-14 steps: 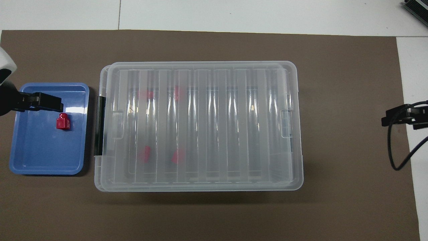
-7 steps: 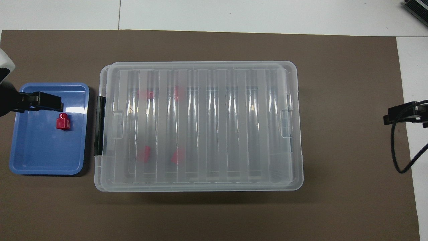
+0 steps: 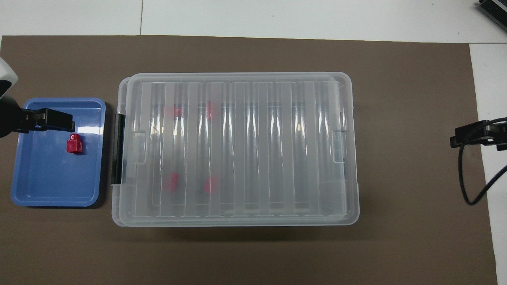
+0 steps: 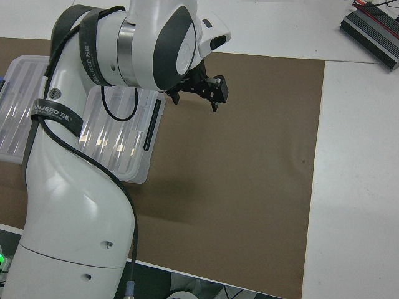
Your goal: Place red block in blue tray from box
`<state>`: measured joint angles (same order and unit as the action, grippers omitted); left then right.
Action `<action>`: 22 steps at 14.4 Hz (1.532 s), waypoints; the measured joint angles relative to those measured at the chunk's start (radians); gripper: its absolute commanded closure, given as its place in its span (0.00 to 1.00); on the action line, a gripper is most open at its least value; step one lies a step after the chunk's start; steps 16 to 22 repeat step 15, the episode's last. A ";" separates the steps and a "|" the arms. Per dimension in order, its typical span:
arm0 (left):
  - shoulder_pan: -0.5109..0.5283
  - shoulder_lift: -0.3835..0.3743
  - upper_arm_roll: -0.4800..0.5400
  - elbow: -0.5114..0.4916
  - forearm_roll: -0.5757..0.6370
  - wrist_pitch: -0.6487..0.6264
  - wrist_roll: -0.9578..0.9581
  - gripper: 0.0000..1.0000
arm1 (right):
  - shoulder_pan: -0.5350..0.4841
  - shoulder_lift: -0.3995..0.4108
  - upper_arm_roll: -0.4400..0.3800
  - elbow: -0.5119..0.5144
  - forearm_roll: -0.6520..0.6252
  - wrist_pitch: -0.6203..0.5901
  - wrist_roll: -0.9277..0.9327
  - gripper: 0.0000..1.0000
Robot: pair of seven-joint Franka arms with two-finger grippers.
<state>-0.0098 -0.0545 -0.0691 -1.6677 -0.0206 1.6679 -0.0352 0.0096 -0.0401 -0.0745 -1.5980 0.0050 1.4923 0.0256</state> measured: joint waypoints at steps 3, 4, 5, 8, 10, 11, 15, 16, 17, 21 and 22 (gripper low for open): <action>0.000 0.000 0.000 0.000 0.000 0.000 0.000 0.00 | 0.000 0.000 0.001 0.000 -0.030 0.001 0.001 0.00; 0.000 0.000 0.000 0.000 0.000 0.000 0.000 0.00 | 0.000 0.000 0.003 0.000 -0.033 0.003 0.001 0.00; 0.000 0.000 0.000 0.000 0.000 0.000 0.000 0.00 | 0.001 0.000 0.006 0.001 -0.033 0.003 0.001 0.00; 0.000 0.000 0.000 0.000 0.000 0.000 0.000 0.00 | 0.001 0.000 0.013 0.001 -0.033 0.003 0.002 0.00; 0.000 0.000 0.000 0.000 0.000 0.000 0.000 0.00 | 0.001 0.000 0.014 0.002 -0.033 0.003 0.005 0.00; 0.000 0.000 0.000 0.000 0.000 0.000 0.000 0.00 | 0.001 0.000 0.016 0.002 -0.033 0.003 0.006 0.00; 0.000 0.000 0.000 0.000 0.000 0.000 0.000 0.00 | 0.001 0.000 0.022 0.004 -0.029 0.003 0.007 0.00; 0.000 0.000 0.000 0.000 0.000 0.000 0.000 0.00 | 0.001 0.000 0.022 0.004 -0.029 0.003 0.007 0.00; 0.000 0.000 0.000 0.000 0.000 0.000 0.000 0.00 | 0.001 0.000 0.022 0.004 -0.029 0.003 0.007 0.00; 0.000 0.000 0.000 0.000 0.000 0.000 0.000 0.00 | 0.001 0.000 0.022 0.004 -0.029 0.003 0.007 0.00; 0.000 0.000 0.000 0.000 0.000 0.000 0.000 0.00 | 0.001 0.000 0.022 0.004 -0.029 0.003 0.007 0.00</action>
